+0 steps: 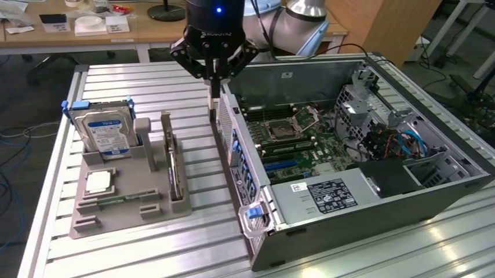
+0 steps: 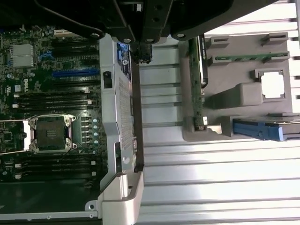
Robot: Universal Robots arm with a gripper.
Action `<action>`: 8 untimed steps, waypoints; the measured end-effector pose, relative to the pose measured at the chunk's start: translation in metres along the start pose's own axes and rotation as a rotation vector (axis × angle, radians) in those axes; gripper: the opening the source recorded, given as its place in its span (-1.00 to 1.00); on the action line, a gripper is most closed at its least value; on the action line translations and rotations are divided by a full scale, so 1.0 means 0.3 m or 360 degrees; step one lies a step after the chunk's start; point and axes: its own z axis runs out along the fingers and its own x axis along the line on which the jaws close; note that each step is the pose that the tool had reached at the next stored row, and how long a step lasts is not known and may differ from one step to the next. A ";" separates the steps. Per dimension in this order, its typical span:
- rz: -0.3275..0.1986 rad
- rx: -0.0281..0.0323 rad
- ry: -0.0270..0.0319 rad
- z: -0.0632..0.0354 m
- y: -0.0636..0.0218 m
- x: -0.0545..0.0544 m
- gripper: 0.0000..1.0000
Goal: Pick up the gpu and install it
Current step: 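Reach for the gpu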
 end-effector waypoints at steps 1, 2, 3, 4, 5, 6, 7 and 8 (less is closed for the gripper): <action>-0.0005 -0.00002 0.00003 0.000 -0.003 0.005 -0.79; -0.0012 -0.00002 0.00006 0.000 -0.005 0.010 -0.79; -0.0022 -0.00006 0.00010 0.000 -0.007 0.014 -0.79; -0.0031 -0.00006 0.00014 0.000 -0.009 0.017 -0.79; -0.0041 -0.00009 0.00019 0.000 -0.010 0.021 -0.79; -0.0048 -0.00012 0.00021 0.001 -0.012 0.026 -0.79; -0.0054 -0.00014 0.00024 0.001 -0.013 0.032 -0.79; -0.0058 -0.00013 0.00026 0.001 -0.014 0.040 -0.79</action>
